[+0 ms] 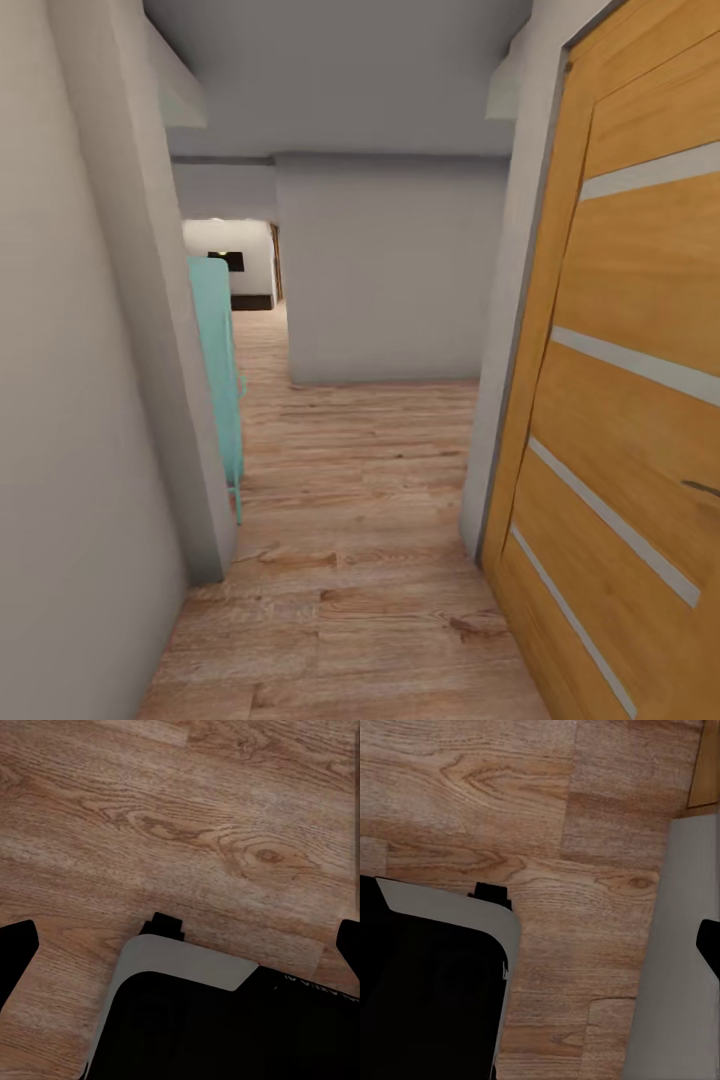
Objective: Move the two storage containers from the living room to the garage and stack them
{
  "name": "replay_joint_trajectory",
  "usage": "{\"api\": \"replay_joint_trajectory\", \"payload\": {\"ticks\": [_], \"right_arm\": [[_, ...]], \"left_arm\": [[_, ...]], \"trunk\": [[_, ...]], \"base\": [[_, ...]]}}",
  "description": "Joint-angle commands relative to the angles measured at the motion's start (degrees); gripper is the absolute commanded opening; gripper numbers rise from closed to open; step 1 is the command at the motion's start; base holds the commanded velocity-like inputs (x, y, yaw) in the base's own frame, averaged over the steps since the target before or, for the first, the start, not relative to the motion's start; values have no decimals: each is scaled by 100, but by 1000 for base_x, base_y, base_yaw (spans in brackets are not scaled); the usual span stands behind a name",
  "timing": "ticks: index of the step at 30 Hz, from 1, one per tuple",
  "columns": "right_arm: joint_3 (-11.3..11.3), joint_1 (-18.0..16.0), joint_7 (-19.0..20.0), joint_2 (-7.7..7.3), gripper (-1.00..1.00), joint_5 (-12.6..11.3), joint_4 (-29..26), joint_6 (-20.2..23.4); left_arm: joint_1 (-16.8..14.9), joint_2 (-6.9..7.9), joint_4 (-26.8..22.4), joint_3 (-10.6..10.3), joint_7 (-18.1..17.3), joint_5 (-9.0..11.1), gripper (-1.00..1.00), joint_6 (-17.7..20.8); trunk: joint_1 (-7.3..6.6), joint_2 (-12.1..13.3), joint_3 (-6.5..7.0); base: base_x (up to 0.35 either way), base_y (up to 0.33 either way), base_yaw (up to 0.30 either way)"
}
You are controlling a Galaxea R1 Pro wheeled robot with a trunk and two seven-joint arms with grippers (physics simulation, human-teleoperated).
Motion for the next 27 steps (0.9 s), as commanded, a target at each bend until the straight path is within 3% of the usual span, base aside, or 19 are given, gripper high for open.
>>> {"api": "replay_joint_trajectory", "payload": {"ticks": [1, 27], "right_arm": [[40, -8, -13, 1, 100, -21, 17, -30], [58, -7, -18, 7, 100, 13, 16, -51]], "left_arm": [[-4, -2, 2, -49, 18, 49, 100, -14], [-4, -2, 3, -48, 22, 49, 100, -19]], "trunk": [[4, -5, -7], [4, -5, -7]], "base": [[322, 0, 0], [322, 0, 26]]}}
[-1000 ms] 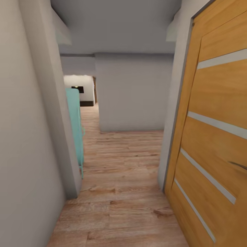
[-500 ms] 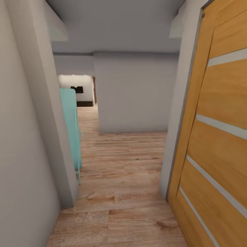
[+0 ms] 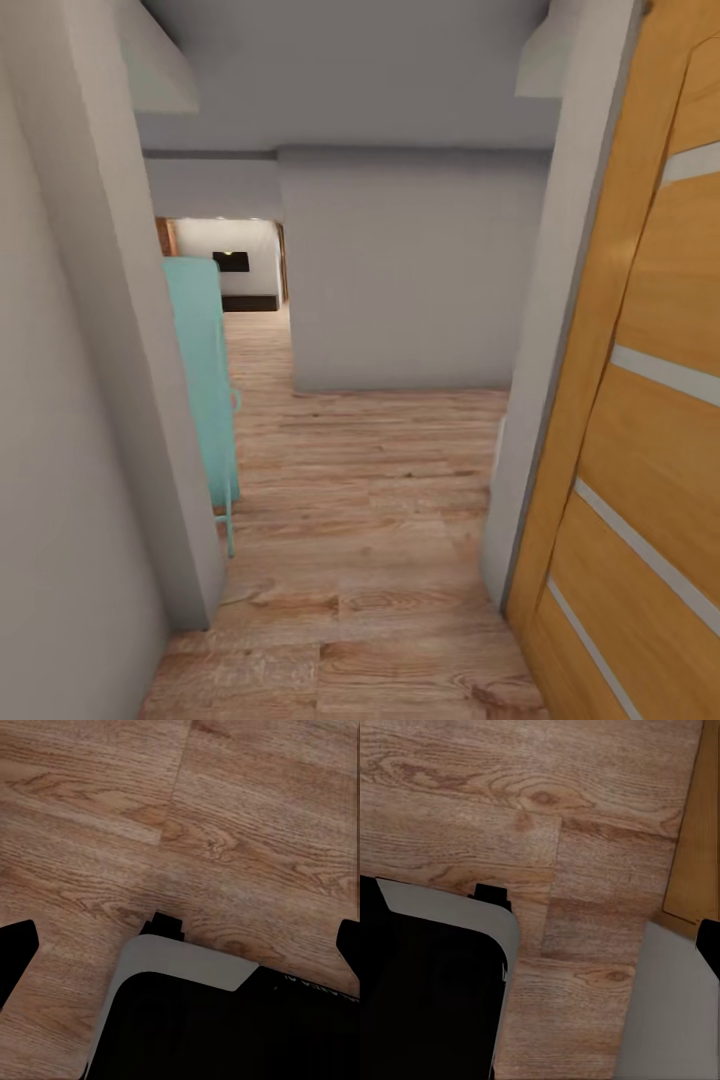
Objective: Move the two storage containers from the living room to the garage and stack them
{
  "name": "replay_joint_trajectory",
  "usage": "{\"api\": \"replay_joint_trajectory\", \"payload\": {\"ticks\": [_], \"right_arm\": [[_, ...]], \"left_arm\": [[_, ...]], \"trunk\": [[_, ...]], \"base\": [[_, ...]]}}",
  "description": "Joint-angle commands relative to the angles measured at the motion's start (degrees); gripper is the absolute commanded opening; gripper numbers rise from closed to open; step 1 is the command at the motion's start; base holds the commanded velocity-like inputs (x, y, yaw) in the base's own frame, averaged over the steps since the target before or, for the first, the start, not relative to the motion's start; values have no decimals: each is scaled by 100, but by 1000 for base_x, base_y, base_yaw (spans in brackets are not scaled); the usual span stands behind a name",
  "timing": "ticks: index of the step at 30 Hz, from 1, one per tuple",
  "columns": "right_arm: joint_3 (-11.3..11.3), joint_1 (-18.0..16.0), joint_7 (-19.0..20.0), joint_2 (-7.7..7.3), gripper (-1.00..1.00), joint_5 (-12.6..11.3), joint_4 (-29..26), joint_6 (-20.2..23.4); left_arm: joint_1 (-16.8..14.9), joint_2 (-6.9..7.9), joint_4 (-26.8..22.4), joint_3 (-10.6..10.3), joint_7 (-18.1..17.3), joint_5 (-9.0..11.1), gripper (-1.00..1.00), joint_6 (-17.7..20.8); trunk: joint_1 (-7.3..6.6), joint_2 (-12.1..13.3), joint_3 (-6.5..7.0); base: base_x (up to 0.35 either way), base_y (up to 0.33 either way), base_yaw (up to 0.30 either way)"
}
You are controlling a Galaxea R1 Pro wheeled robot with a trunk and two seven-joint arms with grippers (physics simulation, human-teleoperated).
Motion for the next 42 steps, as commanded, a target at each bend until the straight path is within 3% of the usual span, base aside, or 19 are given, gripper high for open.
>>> {"api": "replay_joint_trajectory", "payload": {"ticks": [1, 42], "right_arm": [[38, -8, -13, 2, 100, -18, 17, -31], [29, -5, -13, -8, 100, -44, 17, 3]], "left_arm": [[-4, -2, 2, -49, 17, 49, 100, -15], [-4, -6, 9, -49, 15, 49, 100, -7]], "trunk": [[4, -5, -7], [4, -5, -7]], "base": [[322, 0, 10], [322, 0, 1]]}}
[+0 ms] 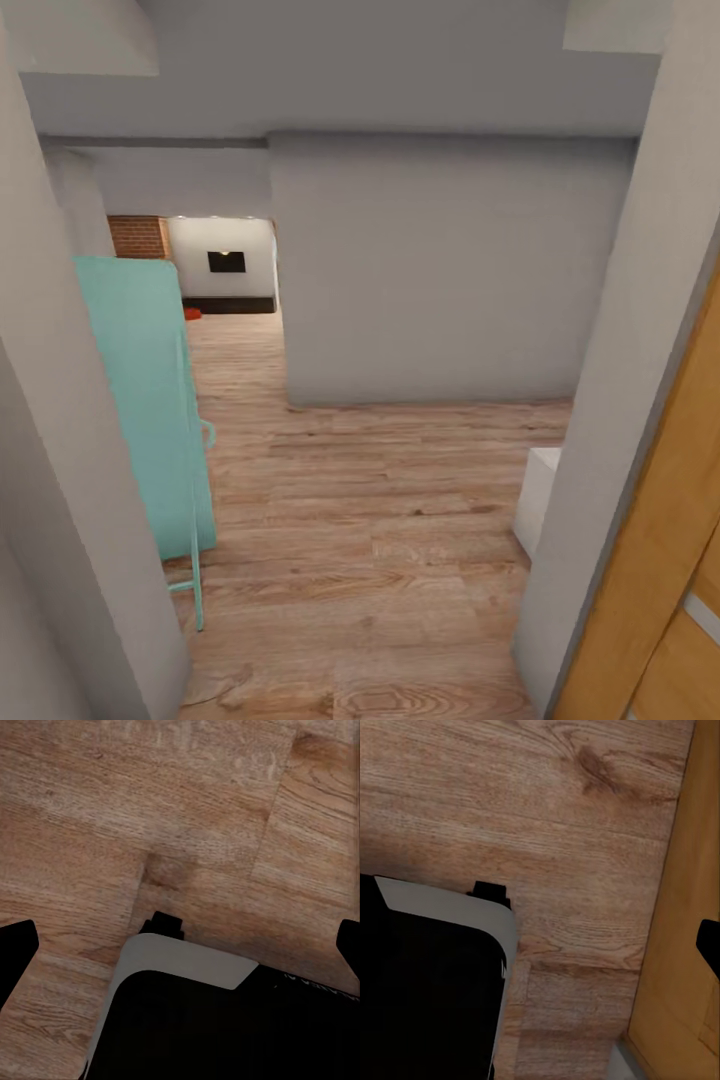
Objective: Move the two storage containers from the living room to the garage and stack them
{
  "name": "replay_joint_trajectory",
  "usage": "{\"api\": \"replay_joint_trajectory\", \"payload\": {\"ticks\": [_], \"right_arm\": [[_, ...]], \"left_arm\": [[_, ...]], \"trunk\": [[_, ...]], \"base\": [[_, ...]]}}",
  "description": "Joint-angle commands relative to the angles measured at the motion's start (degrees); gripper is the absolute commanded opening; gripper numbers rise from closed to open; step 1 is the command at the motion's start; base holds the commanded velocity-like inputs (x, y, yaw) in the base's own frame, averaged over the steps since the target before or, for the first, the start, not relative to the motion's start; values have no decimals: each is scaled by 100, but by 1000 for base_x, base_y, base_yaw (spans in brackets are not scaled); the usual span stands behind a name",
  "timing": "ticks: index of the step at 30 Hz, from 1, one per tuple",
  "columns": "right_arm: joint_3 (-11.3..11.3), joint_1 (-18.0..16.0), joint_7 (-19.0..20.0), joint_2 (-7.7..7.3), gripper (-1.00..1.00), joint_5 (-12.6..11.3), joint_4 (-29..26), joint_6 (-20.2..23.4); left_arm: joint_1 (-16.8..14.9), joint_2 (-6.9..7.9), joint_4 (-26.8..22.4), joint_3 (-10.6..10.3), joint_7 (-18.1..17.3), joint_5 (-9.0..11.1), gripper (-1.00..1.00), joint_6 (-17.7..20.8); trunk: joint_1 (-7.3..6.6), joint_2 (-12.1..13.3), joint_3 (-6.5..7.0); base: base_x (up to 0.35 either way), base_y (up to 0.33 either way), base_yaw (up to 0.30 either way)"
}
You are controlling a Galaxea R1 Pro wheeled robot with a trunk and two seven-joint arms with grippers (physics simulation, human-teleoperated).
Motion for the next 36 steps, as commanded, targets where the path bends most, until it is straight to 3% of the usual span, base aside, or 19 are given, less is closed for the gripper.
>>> {"api": "replay_joint_trajectory", "payload": {"ticks": [1, 11, 36], "right_arm": [[39, -9, -12, 7, 100, -20, 17, -37], [64, -8, -12, 13, 100, -2, 17, -57], [57, -10, -13, 2, 100, -12, 17, -46]], "left_arm": [[-4, 0, 0, -49, 18, 49, 100, -15], [-4, 2, 0, -49, 18, 49, 100, -18], [-4, 3, -3, -49, 18, 49, 100, -15]], "trunk": [[4, -5, -7], [4, -5, -7], [4, -5, -7]], "base": [[322, 0, 0], [322, 0, 103], [322, 0, 3]]}}
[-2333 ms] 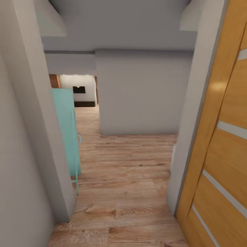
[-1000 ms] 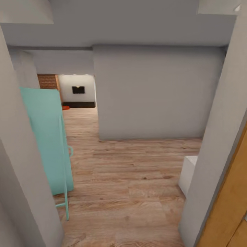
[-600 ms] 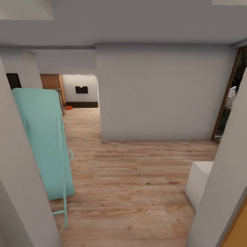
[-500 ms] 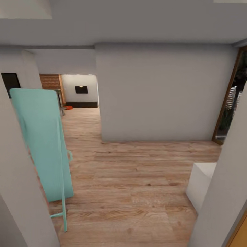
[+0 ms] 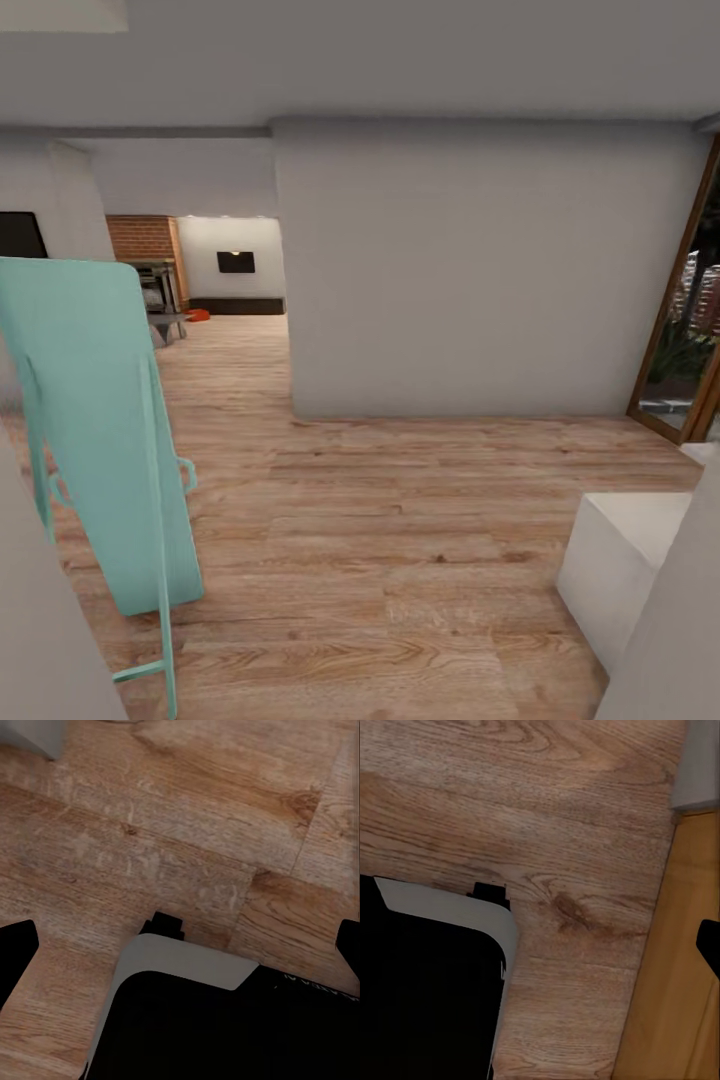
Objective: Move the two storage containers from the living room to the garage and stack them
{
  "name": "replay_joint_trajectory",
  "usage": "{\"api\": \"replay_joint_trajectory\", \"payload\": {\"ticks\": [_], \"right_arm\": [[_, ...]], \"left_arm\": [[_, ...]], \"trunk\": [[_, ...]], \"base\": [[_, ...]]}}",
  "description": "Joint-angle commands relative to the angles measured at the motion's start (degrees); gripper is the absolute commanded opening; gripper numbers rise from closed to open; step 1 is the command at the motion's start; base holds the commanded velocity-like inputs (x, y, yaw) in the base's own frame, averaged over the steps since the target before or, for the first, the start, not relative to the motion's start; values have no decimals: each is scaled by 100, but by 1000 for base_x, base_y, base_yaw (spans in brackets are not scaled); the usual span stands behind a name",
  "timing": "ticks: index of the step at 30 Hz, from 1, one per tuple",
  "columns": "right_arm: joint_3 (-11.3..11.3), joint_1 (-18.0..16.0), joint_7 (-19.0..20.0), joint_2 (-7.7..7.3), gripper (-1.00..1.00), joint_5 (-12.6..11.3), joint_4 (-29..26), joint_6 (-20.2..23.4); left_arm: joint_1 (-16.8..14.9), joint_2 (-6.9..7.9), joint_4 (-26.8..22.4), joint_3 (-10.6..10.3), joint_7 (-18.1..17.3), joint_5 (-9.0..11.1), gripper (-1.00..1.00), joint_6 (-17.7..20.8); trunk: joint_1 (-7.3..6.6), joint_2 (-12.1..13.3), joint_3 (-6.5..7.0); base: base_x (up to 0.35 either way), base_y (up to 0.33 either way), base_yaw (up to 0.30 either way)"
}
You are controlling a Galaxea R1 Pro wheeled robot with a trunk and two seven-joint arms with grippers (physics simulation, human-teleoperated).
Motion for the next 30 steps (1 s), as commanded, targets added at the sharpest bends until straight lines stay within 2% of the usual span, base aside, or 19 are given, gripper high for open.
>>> {"api": "replay_joint_trajectory", "payload": {"ticks": [1, 10, 30], "right_arm": [[39, -8, -12, 2, 100, -20, 17, -32], [10, -7, -4, 32, 100, -39, 17, 3], [12, -6, 34, -1, 100, -29, 26, -50]], "left_arm": [[-4, -2, 4, -49, 18, 49, 100, -15], [-4, -4, 7, -49, 18, 49, 100, -17], [-4, -12, 7, -49, 18, 49, 100, -24]], "trunk": [[4, -5, -7], [4, -5, -7], [4, -5, -7]], "base": [[323, 0, 0], [323, 0, 0], [323, 0, 0]]}}
